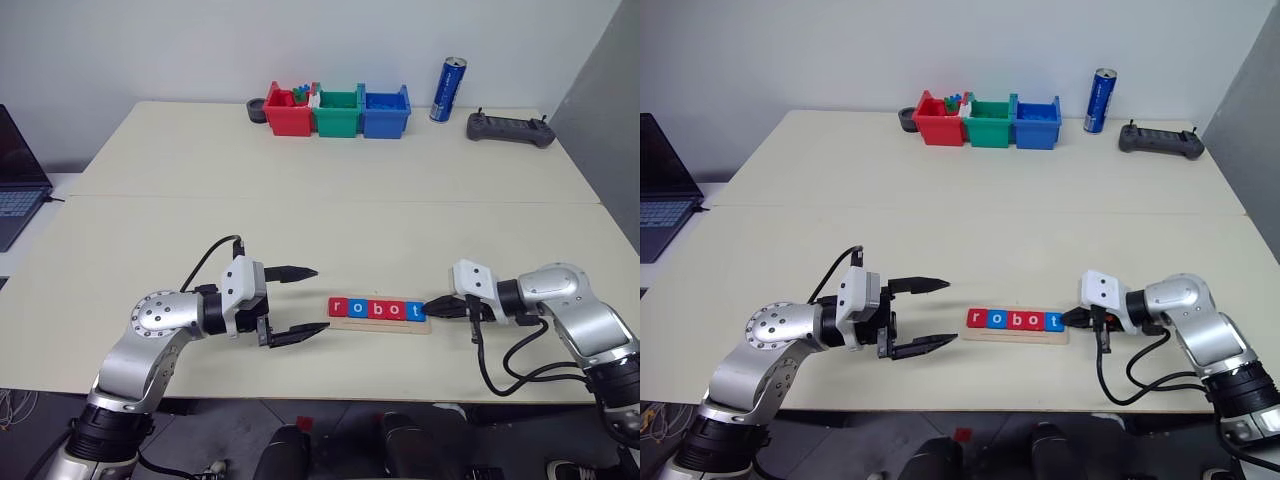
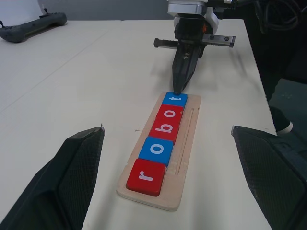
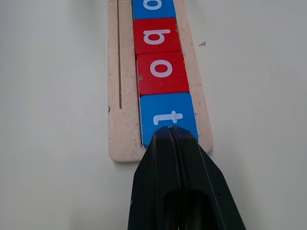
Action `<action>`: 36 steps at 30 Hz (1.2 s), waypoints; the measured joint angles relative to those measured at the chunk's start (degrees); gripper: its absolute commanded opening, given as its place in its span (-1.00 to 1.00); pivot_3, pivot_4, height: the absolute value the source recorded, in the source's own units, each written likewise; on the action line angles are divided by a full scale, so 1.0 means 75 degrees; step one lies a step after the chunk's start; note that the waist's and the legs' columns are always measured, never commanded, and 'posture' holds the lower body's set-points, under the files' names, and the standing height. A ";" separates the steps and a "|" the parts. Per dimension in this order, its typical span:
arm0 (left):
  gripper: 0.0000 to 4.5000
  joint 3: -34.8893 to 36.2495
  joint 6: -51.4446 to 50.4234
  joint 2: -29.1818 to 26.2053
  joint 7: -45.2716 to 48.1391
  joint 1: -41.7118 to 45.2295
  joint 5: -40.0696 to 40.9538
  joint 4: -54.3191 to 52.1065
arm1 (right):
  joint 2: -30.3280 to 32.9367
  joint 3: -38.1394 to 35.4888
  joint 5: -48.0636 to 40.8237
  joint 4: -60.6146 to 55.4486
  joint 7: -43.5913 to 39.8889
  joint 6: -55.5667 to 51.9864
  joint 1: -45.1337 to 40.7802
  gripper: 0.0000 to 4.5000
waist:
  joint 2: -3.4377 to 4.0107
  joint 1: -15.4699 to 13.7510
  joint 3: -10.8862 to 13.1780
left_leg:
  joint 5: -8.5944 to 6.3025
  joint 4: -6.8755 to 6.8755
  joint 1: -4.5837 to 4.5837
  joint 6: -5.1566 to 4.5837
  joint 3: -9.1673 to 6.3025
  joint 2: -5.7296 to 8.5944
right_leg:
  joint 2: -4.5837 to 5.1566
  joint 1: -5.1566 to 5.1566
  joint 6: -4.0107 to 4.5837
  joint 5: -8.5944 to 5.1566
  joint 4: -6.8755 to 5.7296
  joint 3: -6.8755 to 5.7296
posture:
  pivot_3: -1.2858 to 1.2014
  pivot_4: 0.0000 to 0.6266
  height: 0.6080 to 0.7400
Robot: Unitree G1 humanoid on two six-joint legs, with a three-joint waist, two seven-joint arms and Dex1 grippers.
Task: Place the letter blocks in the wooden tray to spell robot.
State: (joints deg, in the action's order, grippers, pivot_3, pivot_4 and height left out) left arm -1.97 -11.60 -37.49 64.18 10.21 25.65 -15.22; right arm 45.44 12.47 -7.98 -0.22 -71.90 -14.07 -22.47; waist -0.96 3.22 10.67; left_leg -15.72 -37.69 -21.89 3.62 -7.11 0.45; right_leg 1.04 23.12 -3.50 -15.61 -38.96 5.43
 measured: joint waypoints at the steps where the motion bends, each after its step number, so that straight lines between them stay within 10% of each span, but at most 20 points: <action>1: 1.00 0.0000 0.0002 0.0000 0.0001 0.0000 0.0000 0.0000 | -0.0037 0.0005 0.0000 -0.0015 0.0008 -0.0020 0.0001 -0.98 | 0.0000 0.0000 0.0000 | 0.0000 0.0000 0.0000 0.0000 0.0000 0.0000 | 0.0000 0.0000 0.0000 0.0000 0.0000 0.0000 | 0.03 -0.52 1.00; 11: 1.00 0.0023 -0.0145 -0.0116 -0.0010 -0.0001 0.0050 -0.0001 | 0.0116 -0.0104 -0.0407 -0.0620 -0.0063 -0.0813 0.0071 -0.98 | 0.0001 -0.0006 0.0001 | 0.0000 0.0000 -0.0002 0.0000 -0.0002 0.0001 | 0.0001 0.0000 0.0000 0.0000 0.0000 -0.0001 | 0.03 -0.52 1.00; 26: 1.00 -0.0115 -0.0554 -0.0416 -0.0383 0.0114 -0.0570 0.0007 | 0.1145 -0.0572 -0.0871 -0.1205 -0.0550 -0.1158 0.0197 0.99 | -0.0001 -0.0011 0.0002 | 0.0000 0.0000 -0.0003 0.0000 -0.0001 0.0001 | 0.0000 0.0000 -0.0001 -0.0001 0.0002 -0.0004 | 0.03 -0.52 1.00; 36: 1.00 -0.0150 -0.0743 -0.0439 -0.0308 0.0173 -0.0573 0.0006 | 0.1138 -0.0516 -0.0692 -0.1142 -0.0497 -0.1074 0.0212 0.99 | -0.0001 -0.0011 0.0002 | 0.0000 0.0000 -0.0003 0.0000 -0.0001 0.0000 | 0.0000 0.0000 -0.0001 -0.0001 0.0002 -0.0003 | 0.03 -0.52 1.00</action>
State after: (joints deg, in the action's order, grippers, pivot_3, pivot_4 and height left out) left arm -3.09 -17.17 -40.78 61.87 11.51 21.35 -15.17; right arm 53.98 8.60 -13.16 -8.79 -75.63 -22.13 -20.88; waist -0.97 3.15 10.69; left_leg -15.72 -37.70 -21.91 3.62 -7.12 0.45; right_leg 1.05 23.12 -3.51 -15.62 -38.95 5.41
